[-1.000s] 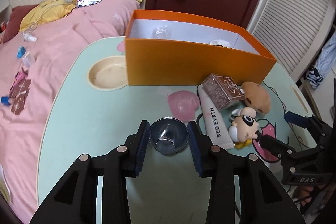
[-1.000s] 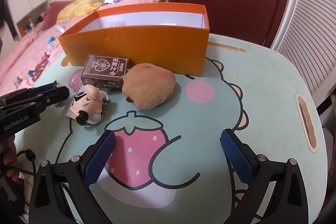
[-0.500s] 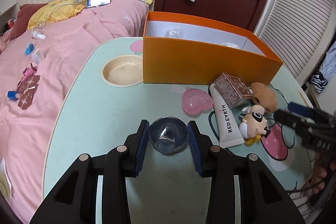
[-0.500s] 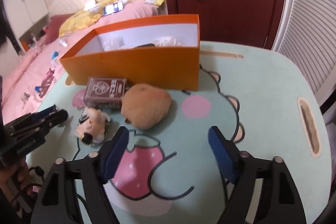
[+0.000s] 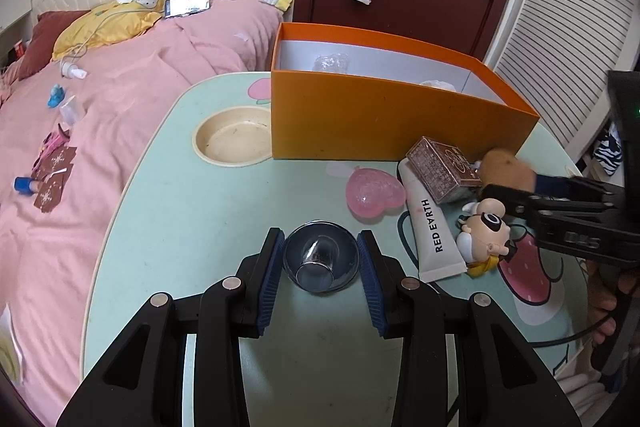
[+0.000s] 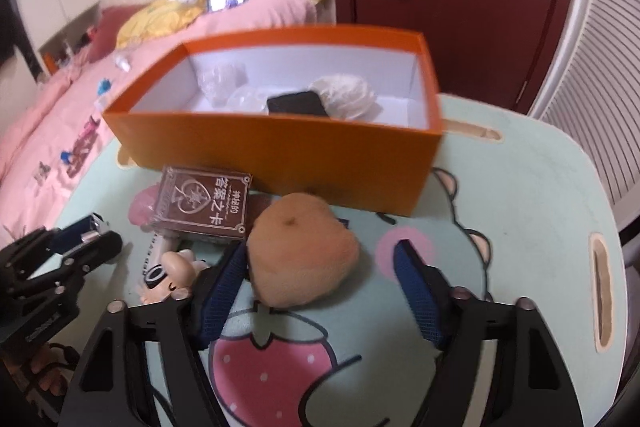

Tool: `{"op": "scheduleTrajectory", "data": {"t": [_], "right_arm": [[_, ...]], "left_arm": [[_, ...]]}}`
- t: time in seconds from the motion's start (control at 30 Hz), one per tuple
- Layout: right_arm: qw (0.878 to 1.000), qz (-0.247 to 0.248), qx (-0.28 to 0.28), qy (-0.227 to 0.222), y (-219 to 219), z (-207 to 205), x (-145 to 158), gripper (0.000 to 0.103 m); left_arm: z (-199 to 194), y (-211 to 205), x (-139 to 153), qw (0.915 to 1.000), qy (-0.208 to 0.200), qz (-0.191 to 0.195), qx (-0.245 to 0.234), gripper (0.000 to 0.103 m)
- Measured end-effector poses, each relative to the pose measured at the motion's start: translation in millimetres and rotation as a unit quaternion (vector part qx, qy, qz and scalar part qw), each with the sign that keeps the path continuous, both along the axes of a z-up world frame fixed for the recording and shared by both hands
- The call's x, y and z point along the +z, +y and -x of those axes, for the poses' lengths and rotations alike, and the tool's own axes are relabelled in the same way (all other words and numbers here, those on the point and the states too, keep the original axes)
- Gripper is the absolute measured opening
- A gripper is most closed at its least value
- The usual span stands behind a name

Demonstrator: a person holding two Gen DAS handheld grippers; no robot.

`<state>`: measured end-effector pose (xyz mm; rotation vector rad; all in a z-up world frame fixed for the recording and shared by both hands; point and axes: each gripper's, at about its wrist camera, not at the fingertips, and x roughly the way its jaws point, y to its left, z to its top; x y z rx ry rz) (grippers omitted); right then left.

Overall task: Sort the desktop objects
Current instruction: 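Grasp the clear round lid with the left tool while the right tool grasps the tan plush, then lower the lid and plush into the orange box and open both tools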

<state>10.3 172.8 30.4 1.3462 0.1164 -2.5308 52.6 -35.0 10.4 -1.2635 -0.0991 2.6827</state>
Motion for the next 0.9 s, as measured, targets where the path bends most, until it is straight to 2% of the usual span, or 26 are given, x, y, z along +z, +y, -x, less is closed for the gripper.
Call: {"op": "scheduleTrajectory", "data": {"t": [0.03,0.07,0.17,0.4,0.9], "right_arm": [[1.0,-0.012,0.002,0.009,-2.6,0.1,-0.5,0.05],[1.0,-0.025,0.01,0.015,-5.4,-0.9,-0.5,0.033],[0.999,-0.035,0.013,0.02,-5.1,-4.0,-1.0,0.033],[0.999,-0.003,-0.008,0.031,13.8,-17.0,5.4,0.033],[0.994,0.036,0.02,0.096,4.7,-9.8,54.6,0.033]], "left_arm": [[-0.1,0.0,0.0,1.0,0.0,0.001,0.0,0.039],[-0.3,0.1,0.0,1.0,0.0,0.001,0.0,0.039],[-0.5,0.6,0.4,1.0,0.0,0.002,0.0,0.039],[-0.5,-2.9,3.9,0.9998,0.002,-0.018,0.0,0.039],[19.0,-7.0,60.9,0.9966,0.073,-0.038,-0.004,0.039]]}}
